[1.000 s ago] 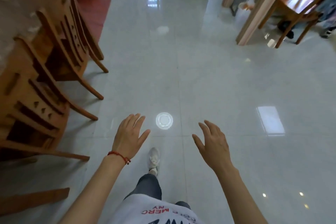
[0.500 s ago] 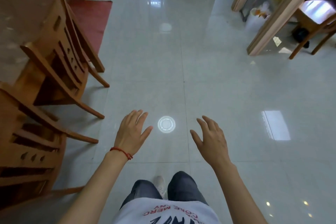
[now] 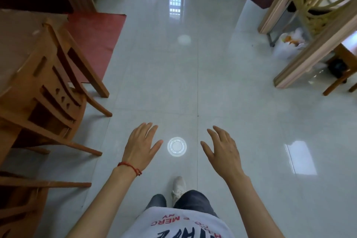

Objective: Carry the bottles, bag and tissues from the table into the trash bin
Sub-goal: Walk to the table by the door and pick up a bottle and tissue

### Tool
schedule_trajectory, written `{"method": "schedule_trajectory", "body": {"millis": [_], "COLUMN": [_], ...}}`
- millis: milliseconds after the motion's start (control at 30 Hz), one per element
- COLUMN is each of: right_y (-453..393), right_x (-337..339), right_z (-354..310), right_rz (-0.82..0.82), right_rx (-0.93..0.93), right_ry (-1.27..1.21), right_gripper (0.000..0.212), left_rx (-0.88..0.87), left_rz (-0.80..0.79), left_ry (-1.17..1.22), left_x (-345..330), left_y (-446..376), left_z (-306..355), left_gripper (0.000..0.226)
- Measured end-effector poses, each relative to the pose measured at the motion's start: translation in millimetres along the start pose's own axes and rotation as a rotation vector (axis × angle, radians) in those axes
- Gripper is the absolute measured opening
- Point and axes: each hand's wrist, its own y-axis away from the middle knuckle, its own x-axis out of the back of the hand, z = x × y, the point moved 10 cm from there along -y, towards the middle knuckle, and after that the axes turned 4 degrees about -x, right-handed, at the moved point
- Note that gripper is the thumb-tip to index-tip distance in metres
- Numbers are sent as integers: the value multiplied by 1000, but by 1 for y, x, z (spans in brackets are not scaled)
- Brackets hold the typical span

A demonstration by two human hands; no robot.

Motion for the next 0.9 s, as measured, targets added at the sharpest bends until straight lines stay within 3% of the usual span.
{"method": "schedule_trajectory", "body": {"millis": [167,900], "right_y": [-84,-459], "right_x": [8,2], "right_z": [-8,-82], "right_rz": [-8,25], "right_rx": [60,33], "right_ry": [30,-28], "right_gripper": [57,46], "left_rx": [23,3], "left_rz": [13,30], "left_ry": [0,21], "left_x": [20,110], "left_y": [-72,-438], "left_z": [-8,-136], "left_gripper": [76,87]}}
